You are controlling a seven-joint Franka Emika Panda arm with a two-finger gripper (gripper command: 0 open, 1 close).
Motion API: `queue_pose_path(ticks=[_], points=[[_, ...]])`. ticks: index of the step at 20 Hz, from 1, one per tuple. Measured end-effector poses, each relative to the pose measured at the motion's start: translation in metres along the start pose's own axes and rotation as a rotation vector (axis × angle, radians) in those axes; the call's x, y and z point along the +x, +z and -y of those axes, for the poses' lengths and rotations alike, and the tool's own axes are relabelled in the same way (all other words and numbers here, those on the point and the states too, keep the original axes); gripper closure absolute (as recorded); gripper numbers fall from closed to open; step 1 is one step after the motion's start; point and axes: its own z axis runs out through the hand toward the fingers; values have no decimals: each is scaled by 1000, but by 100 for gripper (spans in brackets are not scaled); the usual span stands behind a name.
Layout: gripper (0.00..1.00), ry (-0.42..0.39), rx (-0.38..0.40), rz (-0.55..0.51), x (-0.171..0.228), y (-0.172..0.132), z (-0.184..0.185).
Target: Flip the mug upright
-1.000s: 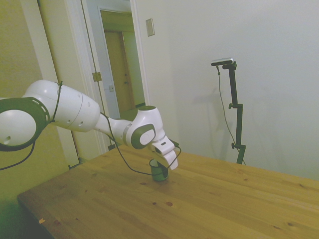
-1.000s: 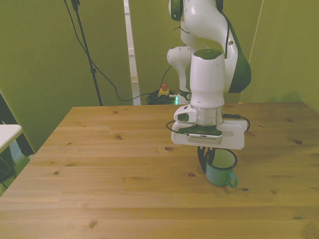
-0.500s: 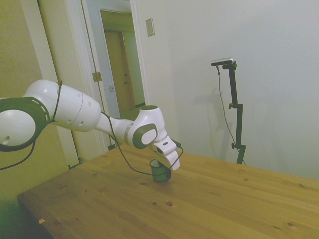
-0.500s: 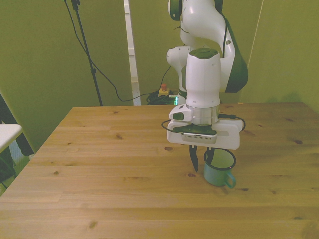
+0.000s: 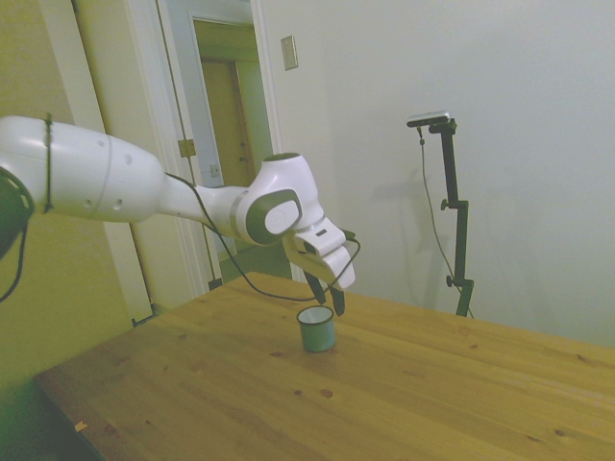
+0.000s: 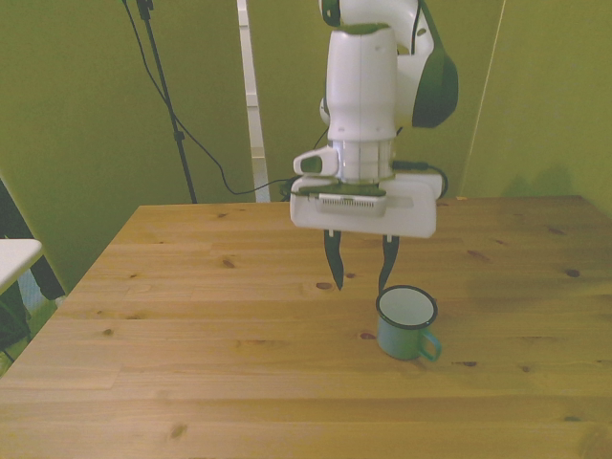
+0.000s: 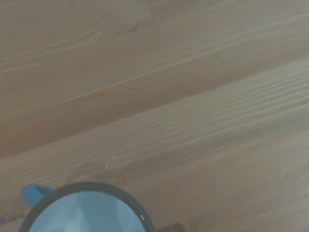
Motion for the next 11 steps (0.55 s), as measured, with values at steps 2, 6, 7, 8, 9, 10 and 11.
queue_pose_path(ticks=[2, 6, 7, 8, 9, 10, 11], points=[[0, -18, 13, -20, -10, -28, -12], [0, -65, 12, -48, -48, -63, -40], [0, -74, 11, -54, -60, -69, -47], [0, -81, 11, -58, -72, -74, -54], [0, -89, 9, -61, -84, -77, -60], [0, -93, 8, -63, -95, -80, -66], [0, -96, 9, -63, -106, -83, -71]])
